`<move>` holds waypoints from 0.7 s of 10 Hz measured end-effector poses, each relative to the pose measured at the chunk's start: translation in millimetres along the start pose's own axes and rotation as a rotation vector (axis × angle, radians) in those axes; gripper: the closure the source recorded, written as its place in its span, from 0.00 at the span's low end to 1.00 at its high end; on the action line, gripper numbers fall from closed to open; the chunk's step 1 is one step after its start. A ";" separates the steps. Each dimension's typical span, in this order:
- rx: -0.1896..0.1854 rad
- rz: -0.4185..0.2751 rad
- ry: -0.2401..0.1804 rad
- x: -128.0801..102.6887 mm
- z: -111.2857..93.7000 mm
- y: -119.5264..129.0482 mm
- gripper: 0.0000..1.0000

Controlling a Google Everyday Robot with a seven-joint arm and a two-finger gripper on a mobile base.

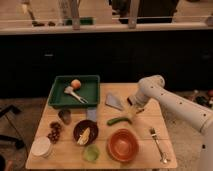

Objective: Place eraser in plastic cup

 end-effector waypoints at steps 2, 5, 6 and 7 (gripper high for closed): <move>0.012 0.087 -0.032 -1.5 2.0 -9.8 0.20; 0.023 0.224 -0.063 -4.9 9.4 -22.2 0.20; 0.028 0.246 -0.070 -4.1 11.6 -26.7 0.20; 0.034 0.275 -0.075 -2.3 16.3 -33.5 0.20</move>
